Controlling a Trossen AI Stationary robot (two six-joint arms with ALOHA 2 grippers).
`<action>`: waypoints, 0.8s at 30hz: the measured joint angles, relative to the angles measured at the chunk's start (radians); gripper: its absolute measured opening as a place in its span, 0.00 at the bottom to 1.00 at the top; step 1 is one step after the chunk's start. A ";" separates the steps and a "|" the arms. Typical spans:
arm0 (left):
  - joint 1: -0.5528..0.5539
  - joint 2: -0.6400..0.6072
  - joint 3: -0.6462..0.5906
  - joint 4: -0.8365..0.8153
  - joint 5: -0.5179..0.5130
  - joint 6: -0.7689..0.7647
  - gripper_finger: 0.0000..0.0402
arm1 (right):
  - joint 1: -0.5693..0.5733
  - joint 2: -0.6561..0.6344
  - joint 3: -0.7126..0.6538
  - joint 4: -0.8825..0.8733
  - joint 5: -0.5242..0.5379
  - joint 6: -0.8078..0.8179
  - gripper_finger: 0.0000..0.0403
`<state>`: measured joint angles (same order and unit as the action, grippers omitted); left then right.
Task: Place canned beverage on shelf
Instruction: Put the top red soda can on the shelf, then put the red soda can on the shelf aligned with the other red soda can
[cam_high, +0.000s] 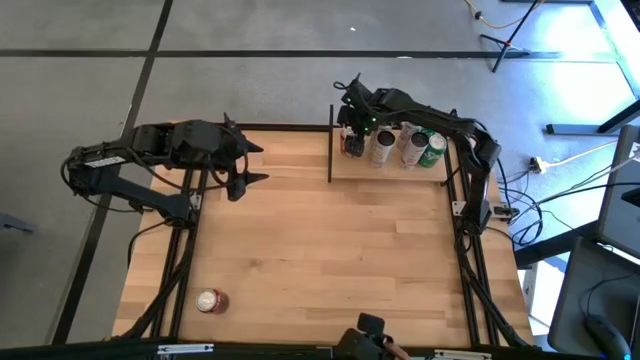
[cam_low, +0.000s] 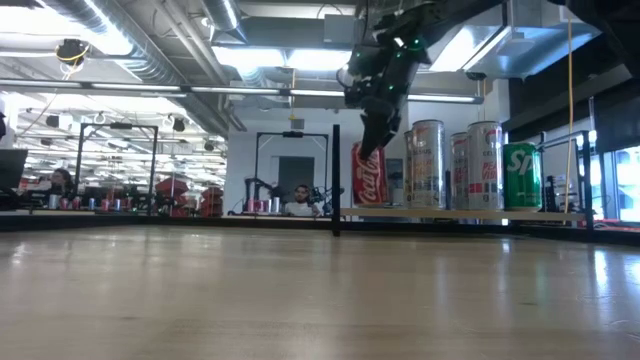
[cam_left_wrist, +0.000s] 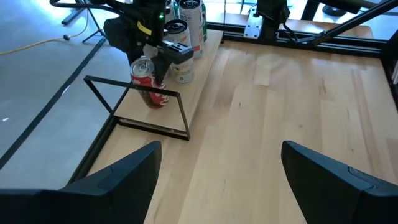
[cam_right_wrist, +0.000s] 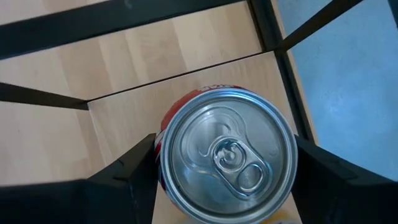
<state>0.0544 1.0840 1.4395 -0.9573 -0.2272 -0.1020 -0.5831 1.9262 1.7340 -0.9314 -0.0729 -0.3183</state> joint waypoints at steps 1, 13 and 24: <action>0.000 0.000 0.000 0.000 0.000 0.000 0.79 | 0.000 0.001 0.000 0.004 0.003 0.000 0.63; 0.000 0.003 0.000 0.000 0.000 -0.019 0.79 | 0.000 0.002 0.000 0.008 0.011 -0.002 0.65; -0.004 0.003 0.000 0.000 0.001 -0.047 0.79 | 0.000 -0.025 0.001 0.005 0.012 0.025 0.93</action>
<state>0.0502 1.0874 1.4391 -0.9569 -0.2265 -0.1489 -0.5827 1.9010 1.7348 -0.9262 -0.0612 -0.2934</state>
